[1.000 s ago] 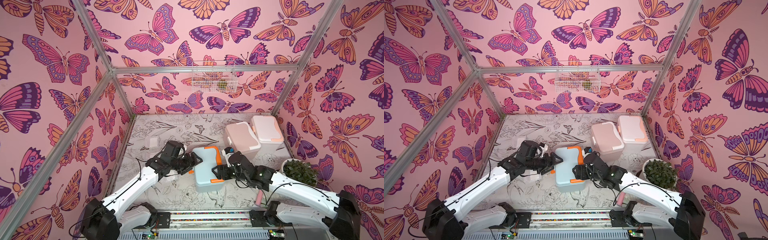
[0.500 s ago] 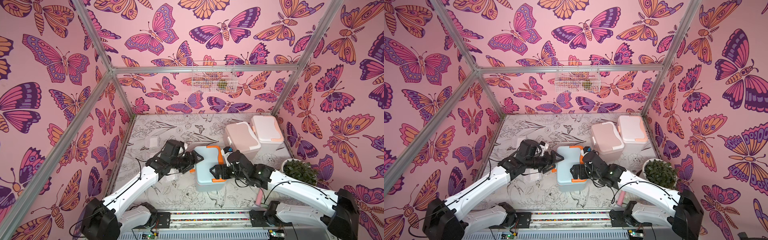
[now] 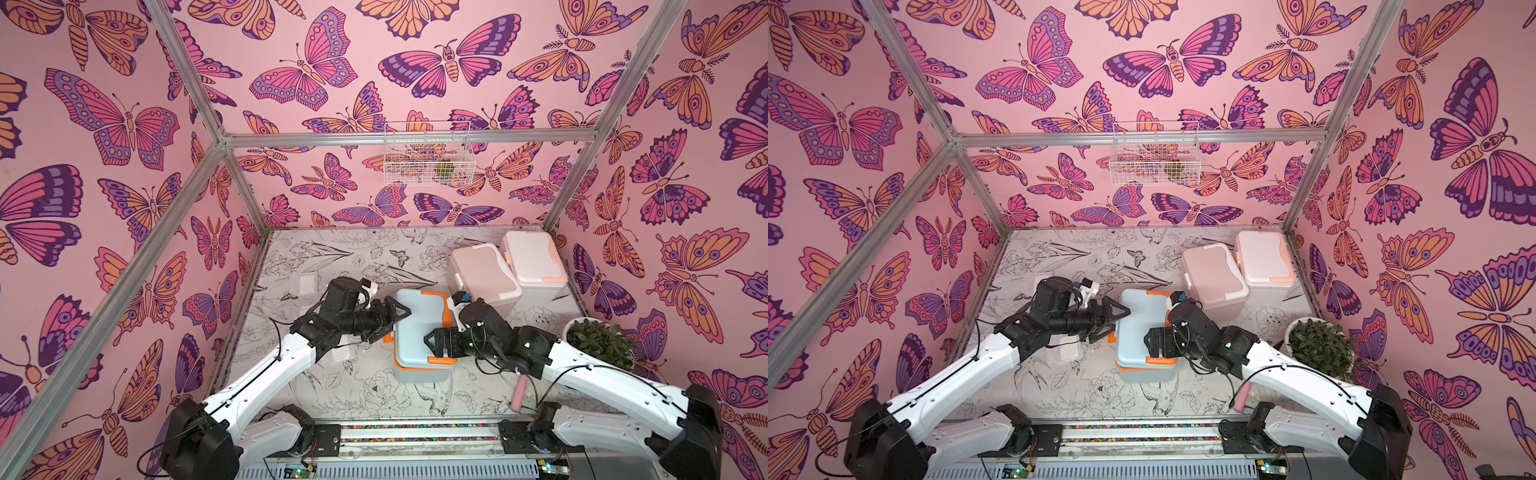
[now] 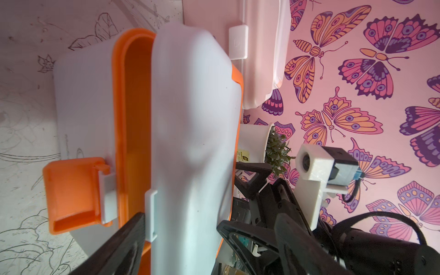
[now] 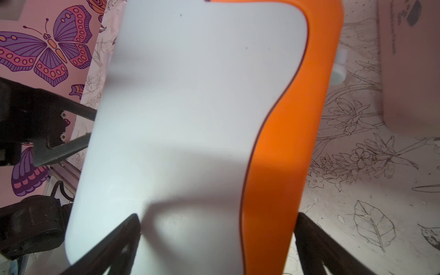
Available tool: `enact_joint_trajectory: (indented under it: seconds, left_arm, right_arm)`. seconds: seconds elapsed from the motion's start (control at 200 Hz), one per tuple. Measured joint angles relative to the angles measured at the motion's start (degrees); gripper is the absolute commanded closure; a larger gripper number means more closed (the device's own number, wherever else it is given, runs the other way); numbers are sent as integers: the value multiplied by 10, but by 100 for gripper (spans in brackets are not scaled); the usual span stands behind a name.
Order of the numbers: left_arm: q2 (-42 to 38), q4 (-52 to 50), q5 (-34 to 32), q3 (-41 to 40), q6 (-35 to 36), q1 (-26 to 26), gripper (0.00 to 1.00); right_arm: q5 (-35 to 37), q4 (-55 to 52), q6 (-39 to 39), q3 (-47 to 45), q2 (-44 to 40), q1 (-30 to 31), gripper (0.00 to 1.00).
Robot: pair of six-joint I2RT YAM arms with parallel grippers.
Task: Open first aid kits and take out gauze
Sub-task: Open the lid of the first aid kit.
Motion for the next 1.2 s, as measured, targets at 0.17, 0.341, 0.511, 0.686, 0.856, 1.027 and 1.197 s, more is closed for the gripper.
enact_joint_trajectory:
  seconds: [0.17, 0.341, 0.511, 0.686, 0.856, 1.027, 1.197]
  left_arm:
    - [0, 10, 17, 9, -5, 0, 14]
    - [11, 23, 28, 36, -9, -3, 14]
    - [33, 30, 32, 70, -11, -19, 14]
    - [73, 32, 31, 123, -10, -50, 13]
    - [126, 33, 21, 190, 0, -89, 13]
    - [171, 22, 3, 254, 12, -128, 13]
    - [225, 3, -13, 329, 30, -166, 12]
  right_arm:
    - [8, -27, -10, 10, -18, 0, 1]
    - [23, -60, -21, 25, -52, 1, 1]
    - [34, -68, -27, 29, -86, 0, 1]
    - [46, -75, -30, 29, -120, 1, 1]
    - [68, -82, -30, 29, -181, 1, 0]
    - [84, -92, -30, 31, -241, 0, 1]
    - [87, -96, -29, 33, -268, 1, 1]
